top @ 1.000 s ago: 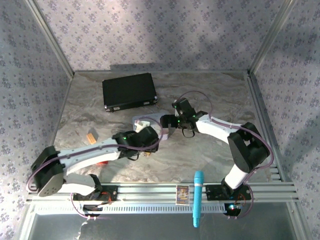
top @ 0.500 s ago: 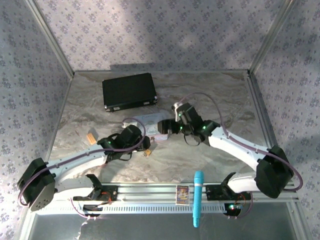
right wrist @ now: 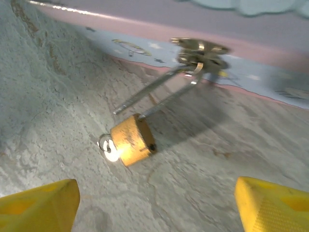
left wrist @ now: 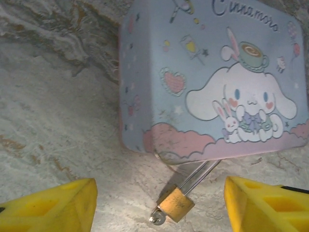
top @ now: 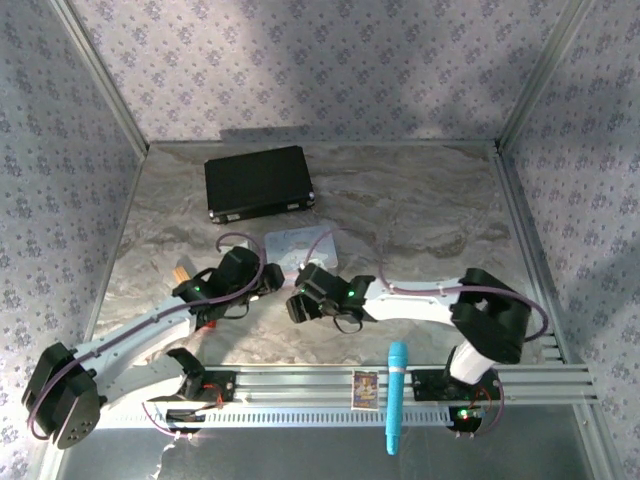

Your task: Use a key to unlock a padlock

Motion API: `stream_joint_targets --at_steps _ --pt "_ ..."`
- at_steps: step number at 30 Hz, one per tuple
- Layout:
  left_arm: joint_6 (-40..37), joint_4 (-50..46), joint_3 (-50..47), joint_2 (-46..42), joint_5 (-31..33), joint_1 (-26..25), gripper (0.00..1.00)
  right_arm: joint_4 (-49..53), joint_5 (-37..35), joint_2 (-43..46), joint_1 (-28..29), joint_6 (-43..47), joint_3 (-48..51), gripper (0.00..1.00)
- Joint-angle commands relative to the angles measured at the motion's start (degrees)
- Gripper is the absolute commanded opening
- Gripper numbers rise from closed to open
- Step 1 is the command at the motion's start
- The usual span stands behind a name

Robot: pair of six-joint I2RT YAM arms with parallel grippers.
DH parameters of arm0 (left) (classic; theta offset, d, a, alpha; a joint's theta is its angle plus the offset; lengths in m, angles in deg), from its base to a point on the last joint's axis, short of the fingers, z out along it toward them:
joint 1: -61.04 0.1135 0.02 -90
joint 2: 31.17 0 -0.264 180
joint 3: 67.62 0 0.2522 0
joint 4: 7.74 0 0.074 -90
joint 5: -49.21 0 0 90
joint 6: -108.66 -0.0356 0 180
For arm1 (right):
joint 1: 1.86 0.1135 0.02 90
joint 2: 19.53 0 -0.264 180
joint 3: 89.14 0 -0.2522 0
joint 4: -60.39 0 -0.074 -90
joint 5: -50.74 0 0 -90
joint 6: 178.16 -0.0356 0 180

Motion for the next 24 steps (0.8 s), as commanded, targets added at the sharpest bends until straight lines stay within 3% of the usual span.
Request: stream_joint_targets --at_steps 1,11,16,20,24 --pt "1.6 -1.8 -1.3 -1.8 0.2 0.6 0.70 1.1 -5.3 -4.2 1.7 0.3 -4.9 0.83" --pt "2.5 -2.8 -3.3 -4.0 2.0 1.1 0.71 9.5 -12.2 -14.3 3.4 -1.5 -11.9 0.75" --pt "2.3 -2.5 -3.4 -3.4 2.4 1.1 0.71 10.5 -13.0 -12.9 4.1 -1.3 -9.9 0.59" --pt "2.3 -1.8 -3.6 -2.6 2.3 1.1 0.71 7.3 -10.5 -9.6 4.0 -1.0 -5.7 0.57" --pt "2.3 -0.8 -3.5 -1.6 1.7 1.2 0.71 -3.7 -2.6 -6.1 1.8 0.4 1.1 0.57"
